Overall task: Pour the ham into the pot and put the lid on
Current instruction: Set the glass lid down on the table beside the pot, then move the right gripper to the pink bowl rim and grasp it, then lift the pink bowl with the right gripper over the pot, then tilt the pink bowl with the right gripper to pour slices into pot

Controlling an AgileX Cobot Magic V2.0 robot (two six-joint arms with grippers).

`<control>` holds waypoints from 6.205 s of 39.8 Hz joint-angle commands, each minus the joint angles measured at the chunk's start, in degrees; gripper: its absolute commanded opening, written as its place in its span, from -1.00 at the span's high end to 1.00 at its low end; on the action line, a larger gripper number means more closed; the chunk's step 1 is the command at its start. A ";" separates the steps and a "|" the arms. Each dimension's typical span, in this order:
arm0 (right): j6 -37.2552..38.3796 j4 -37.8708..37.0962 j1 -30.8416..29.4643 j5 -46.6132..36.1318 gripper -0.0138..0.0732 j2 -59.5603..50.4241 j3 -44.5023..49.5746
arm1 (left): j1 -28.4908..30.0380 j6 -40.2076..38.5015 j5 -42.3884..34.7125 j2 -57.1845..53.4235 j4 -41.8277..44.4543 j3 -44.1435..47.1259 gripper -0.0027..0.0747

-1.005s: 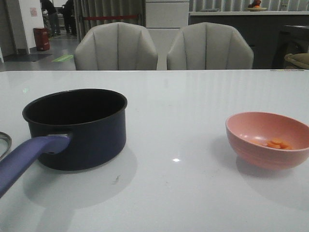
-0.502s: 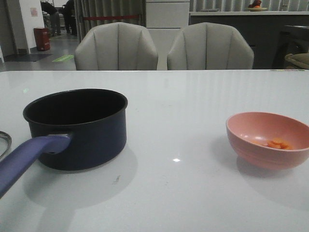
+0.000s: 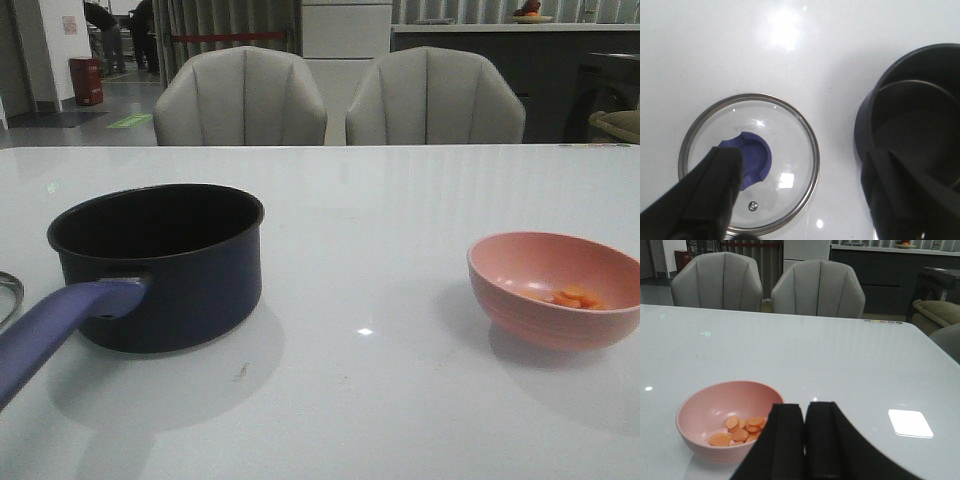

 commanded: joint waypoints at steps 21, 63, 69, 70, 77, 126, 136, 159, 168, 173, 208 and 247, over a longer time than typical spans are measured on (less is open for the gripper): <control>-0.08 -1.02 -0.41 -4.61 0.34 -1.10 -0.29 | -7.69 0.30 -24.66 -47.57 -0.12 27.93 -0.39; 3.87 0.52 0.81 7.89 0.34 13.39 -17.19 | -15.13 0.30 -25.69 -67.57 -1.96 42.49 -0.39; 3.87 0.53 0.81 6.67 0.34 18.36 -17.71 | -15.13 0.40 -24.06 -67.57 -1.86 42.49 -0.39; 3.87 0.48 0.76 6.52 0.34 19.00 -17.71 | -15.13 0.40 -24.06 -67.57 -1.86 42.49 -0.39; 5.81 3.95 0.69 5.62 0.30 23.56 -18.31 | -15.13 0.40 -24.31 -67.57 -1.86 42.49 -0.39; 5.76 4.85 0.69 19.62 -0.52 93.37 -56.88 | -15.13 0.40 -24.31 -67.57 -1.86 42.49 -0.39; 5.82 6.39 0.69 25.81 0.41 100.28 -62.59 | -15.13 0.40 -24.31 -67.57 -1.86 42.49 -0.39; 1.25 6.06 6.06 28.39 0.37 95.09 -70.87 | -15.13 0.40 -24.31 -67.57 -1.86 42.49 -0.39; 1.25 6.06 16.47 23.91 0.37 92.24 -78.30 | -15.13 0.40 -24.31 -67.57 -1.86 42.49 -0.39; 1.25 5.82 22.91 17.25 0.37 92.24 -80.08 | -15.13 0.40 -24.31 -67.57 -1.86 42.49 -0.39; -17.17 -10.17 33.97 -61.52 0.37 110.37 -76.85 | -15.13 0.40 -24.31 -67.57 -1.86 42.49 -0.39; -43.82 -1.37 35.98 -78.14 0.37 115.95 -71.21 | -15.13 0.40 -24.31 -67.57 -1.86 42.49 -0.39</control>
